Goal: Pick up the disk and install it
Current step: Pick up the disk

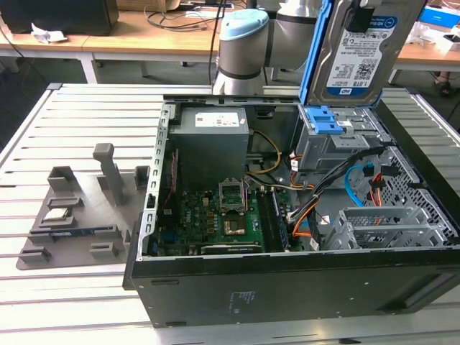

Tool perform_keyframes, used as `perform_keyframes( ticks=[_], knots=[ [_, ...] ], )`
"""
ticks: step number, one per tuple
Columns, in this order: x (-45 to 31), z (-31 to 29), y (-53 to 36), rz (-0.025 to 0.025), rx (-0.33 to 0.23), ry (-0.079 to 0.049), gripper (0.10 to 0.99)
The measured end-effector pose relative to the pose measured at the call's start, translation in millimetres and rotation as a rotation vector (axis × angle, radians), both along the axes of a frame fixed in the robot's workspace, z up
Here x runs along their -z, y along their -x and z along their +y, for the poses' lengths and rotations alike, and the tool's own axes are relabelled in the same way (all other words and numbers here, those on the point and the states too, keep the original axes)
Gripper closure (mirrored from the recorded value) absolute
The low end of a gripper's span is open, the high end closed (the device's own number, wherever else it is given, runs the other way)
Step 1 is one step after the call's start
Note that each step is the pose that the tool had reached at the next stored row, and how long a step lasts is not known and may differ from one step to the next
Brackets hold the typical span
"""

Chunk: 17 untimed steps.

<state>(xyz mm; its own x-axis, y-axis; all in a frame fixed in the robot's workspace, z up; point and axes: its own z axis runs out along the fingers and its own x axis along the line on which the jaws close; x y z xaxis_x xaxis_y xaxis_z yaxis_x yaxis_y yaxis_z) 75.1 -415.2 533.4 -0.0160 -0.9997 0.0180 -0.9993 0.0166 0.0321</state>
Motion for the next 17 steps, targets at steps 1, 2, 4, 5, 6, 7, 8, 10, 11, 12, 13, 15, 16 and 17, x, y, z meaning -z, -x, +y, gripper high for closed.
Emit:
perform_keyframes(
  ticks=[1,2,4,5,6,7,8,10,11,12,13,15,16,17],
  knots=[
    [0.0,-1.4,0.0,0.0000,0.000,0.000,0.722],
    [0.0,-2.8,0.0,0.0000,0.000,0.000,0.722],
    [0.1,-7.7,0.0,0.0000,0.000,0.000,0.722],
    [0.1,-9.2,0.0,0.0000,0.000,0.000,0.722],
    [0.1,-10.6,0.0,0.0000,0.000,0.000,0.722],
    [0.1,-12.7,0.0,0.0001,0.000,0.000,0.722],
    [0.1,-15.2,0.0,0.0000,0.000,0.000,0.722],
    [0.2,-17.7,0.0,0.0000,0.000,0.000,0.722],
    [0.2,-20.2,0.0,0.0000,0.000,0.000,0.722],
    [0.2,-21.9,0.0,0.0000,0.000,0.000,0.722],
    [0.2,-23.5,0.0,0.0000,0.000,0.000,0.722],
    [0.3,-27.2,0.0,0.0000,0.000,0.000,0.722],
    [0.3,-29.8,0.0,0.0000,0.000,0.000,0.722],
    [0.3,-32.6,0.0,0.0000,0.000,0.000,0.722]
  ],
)
